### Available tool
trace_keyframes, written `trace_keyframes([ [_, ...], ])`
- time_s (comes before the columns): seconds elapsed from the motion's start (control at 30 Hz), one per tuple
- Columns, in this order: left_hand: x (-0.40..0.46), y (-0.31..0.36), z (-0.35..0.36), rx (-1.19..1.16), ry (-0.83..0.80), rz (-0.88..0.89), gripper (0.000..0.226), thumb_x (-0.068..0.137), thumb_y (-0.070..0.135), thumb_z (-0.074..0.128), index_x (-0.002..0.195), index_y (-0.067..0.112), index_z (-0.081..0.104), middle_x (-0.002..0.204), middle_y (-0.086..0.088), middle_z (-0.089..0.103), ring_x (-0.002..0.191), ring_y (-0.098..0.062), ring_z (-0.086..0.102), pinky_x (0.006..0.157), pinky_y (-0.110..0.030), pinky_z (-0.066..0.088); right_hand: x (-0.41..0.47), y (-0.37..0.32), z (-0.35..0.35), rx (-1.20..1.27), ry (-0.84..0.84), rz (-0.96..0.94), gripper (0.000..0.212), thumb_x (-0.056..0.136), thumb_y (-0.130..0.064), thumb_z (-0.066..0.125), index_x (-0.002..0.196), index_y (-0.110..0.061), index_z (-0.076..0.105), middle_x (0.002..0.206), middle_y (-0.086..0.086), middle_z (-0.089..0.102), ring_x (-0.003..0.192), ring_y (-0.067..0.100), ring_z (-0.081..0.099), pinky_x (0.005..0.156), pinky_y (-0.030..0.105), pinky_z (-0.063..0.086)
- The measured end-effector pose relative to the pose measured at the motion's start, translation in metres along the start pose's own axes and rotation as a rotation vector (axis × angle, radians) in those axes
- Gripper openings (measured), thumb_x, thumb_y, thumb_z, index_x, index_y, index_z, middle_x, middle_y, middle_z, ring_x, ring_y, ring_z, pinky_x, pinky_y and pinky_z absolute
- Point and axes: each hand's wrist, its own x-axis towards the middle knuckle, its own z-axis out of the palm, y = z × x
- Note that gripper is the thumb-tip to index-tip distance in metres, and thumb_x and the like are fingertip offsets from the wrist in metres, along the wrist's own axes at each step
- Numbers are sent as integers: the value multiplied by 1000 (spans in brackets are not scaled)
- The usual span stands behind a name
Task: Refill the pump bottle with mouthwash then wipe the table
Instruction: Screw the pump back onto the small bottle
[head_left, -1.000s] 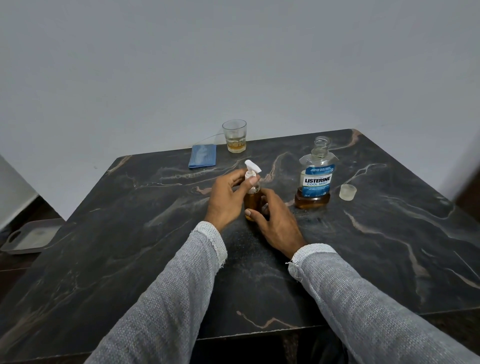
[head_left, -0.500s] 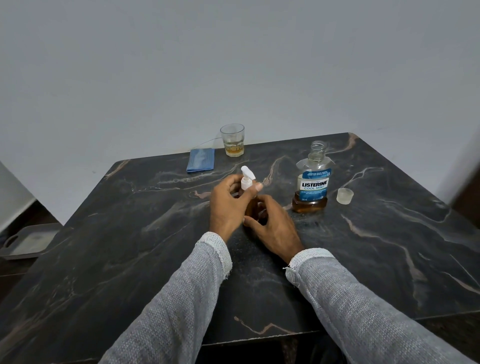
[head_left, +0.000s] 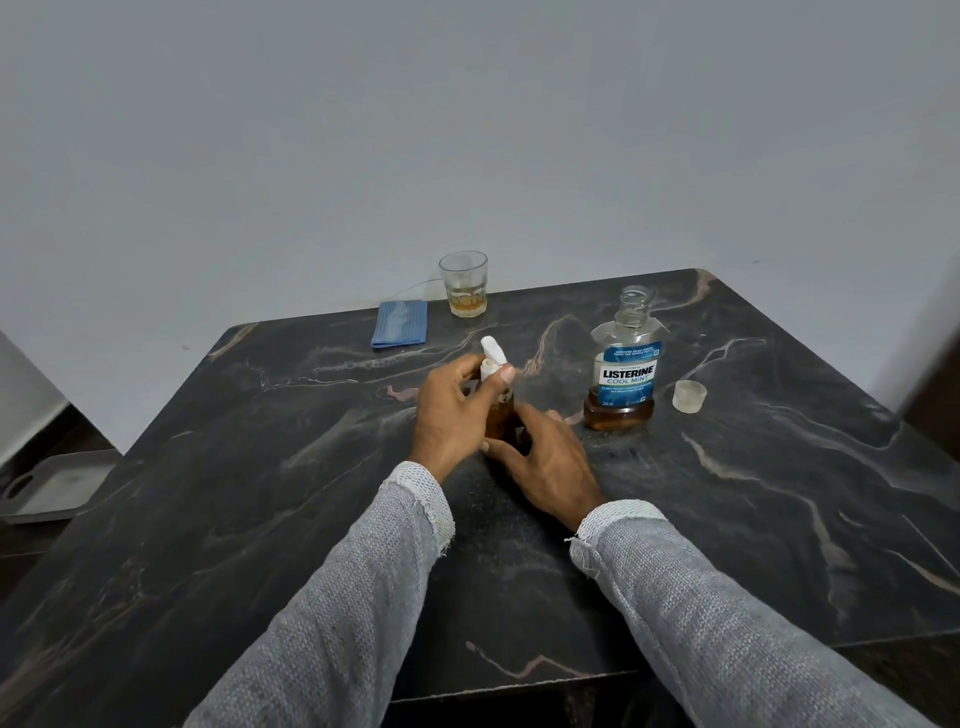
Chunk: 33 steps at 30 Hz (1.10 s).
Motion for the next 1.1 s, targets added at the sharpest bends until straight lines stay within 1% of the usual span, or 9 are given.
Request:
trace_keyframes([
  [0.13,6,0,-11,-14,-126,0,15,89,28,67,100,20,74,101,6,74,101,-9,67,94,-36,52,0,-1,-1,4,-12,18,43,84,-56,60,116,-27,56,97,-3,56,91,14,54,76,33,46],
  [0.3,13,0,-23,-60,-290,10,12,91,23,65,99,27,73,107,5,74,106,-7,66,95,-30,52,1,0,-2,1,-30,21,42,84,-56,60,115,-28,56,100,-1,57,95,16,55,80,37,48],
  [0.4,15,0,-26,-67,-334,13,14,91,24,64,101,28,72,108,7,74,107,-5,66,91,-25,53,1,0,-2,5,-46,26,45,83,-57,60,118,-29,55,104,1,58,97,16,54,83,38,49],
  [0.57,9,-4,-18,-102,-232,-6,15,89,26,66,103,28,72,109,5,74,107,-7,66,96,-30,52,-1,-1,-3,-8,-18,10,46,83,-56,62,118,-27,56,96,-6,51,94,14,54,81,35,48],
  [0.7,2,-4,-10,-161,-131,-26,18,87,23,69,104,22,73,105,8,74,103,-2,67,91,-20,52,-1,-2,-3,-24,-26,17,47,83,-56,62,119,-27,56,100,-3,53,97,16,55,82,34,48],
  [0.8,1,-3,-9,-171,-110,-32,16,84,24,72,100,27,73,100,13,74,100,1,67,86,-16,51,0,-1,-3,-23,-38,21,46,84,-56,61,120,-28,55,103,-1,54,97,17,55,82,33,47],
  [0.9,2,-4,-7,-160,-92,-39,15,82,26,74,96,31,73,98,15,74,99,1,67,89,-20,52,1,-1,-2,-28,-43,23,47,84,-56,60,120,-28,54,109,5,59,100,18,56,86,38,49],
  [1.0,4,-5,-7,-109,-110,-29,15,87,26,70,101,24,74,102,11,74,102,-2,67,95,-28,52,0,-1,-2,-31,-34,20,46,84,-56,60,118,-26,55,106,5,60,99,19,56,85,40,49],
  [1.1,8,-5,-11,-98,-170,-16,12,89,26,67,99,25,73,105,4,74,105,-7,66,96,-31,51,0,-1,-2,-33,-32,27,46,84,-57,59,117,-26,56,103,5,59,97,19,56,84,39,49],
])
